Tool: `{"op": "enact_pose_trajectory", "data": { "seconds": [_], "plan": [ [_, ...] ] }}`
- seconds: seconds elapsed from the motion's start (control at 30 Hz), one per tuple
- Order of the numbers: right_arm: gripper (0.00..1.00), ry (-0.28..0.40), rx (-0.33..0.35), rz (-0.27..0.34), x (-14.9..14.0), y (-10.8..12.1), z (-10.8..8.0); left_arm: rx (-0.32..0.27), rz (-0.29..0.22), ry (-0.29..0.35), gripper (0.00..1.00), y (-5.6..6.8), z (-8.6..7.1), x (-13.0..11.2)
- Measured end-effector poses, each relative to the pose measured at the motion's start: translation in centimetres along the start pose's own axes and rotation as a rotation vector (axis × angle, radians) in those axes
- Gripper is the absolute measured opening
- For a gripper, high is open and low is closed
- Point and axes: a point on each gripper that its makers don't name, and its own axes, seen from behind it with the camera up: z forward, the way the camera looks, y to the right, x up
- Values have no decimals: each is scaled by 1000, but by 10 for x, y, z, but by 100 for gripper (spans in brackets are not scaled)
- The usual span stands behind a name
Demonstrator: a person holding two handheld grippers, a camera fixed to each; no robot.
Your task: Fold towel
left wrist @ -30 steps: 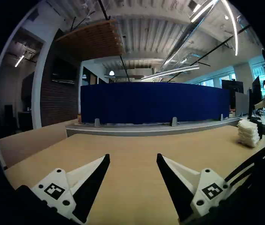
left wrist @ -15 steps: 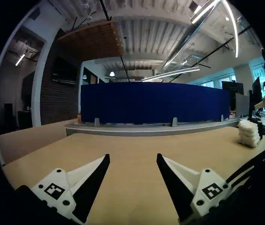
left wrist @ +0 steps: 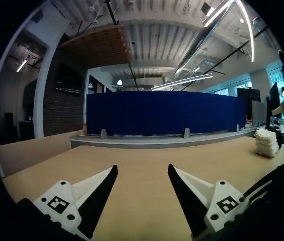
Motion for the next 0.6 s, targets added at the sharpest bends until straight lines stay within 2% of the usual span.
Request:
{"op": "enact_pose_trajectory", "data": {
  "seconds": [0.1,0.4,0.6],
  "plan": [
    [100,14,-7,12,4,6,-5,0,0,0,95,0,0,1],
    [100,92,-25,51,19,34,-21,0,0,0,96,0,-1,1],
    [100,142,-57,95,15,60,-23,0,0,0,96,0,-1,0]
  ]
}}
